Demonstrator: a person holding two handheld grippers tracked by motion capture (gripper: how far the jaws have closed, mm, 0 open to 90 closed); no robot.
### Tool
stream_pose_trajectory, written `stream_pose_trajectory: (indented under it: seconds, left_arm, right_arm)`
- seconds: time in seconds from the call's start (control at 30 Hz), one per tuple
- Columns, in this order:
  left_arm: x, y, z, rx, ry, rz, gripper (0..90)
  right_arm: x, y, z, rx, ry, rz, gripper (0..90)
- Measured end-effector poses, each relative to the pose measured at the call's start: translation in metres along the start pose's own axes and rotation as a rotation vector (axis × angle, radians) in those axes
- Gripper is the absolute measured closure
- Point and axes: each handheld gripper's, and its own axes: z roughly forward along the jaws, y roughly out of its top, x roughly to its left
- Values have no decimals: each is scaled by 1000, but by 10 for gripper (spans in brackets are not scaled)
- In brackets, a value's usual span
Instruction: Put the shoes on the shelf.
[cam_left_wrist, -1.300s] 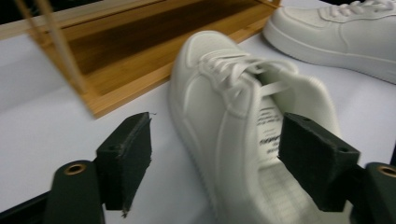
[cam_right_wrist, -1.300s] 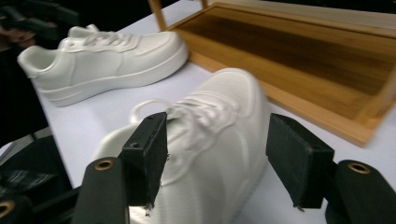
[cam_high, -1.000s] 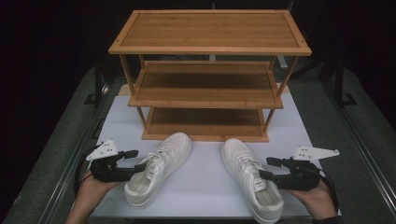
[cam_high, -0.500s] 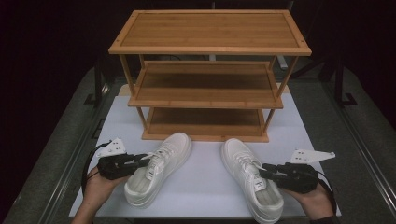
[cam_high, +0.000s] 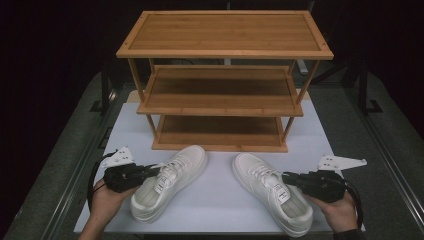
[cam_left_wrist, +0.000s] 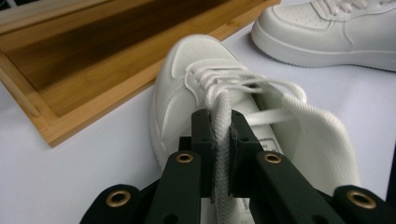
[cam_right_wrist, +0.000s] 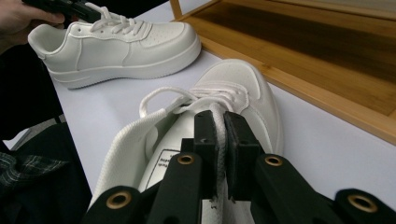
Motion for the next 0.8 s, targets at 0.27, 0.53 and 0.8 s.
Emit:
stream_pose_trajectory:
  seconds: [0.27, 0.53, 0.8]
  left_arm:
    - [-7, 11, -10, -35, -49, 10, 845]
    - [-11, 38, -23, -78, -100, 45, 845]
    - [-6, 75, -40, -125, -119, 82, 845]
  right_arm:
    - [1, 11, -10, -35, 34, -17, 846]
    - [-1, 40, -26, -92, 90, -51, 846]
    - [-4, 76, -46, -145, 134, -92, 846]
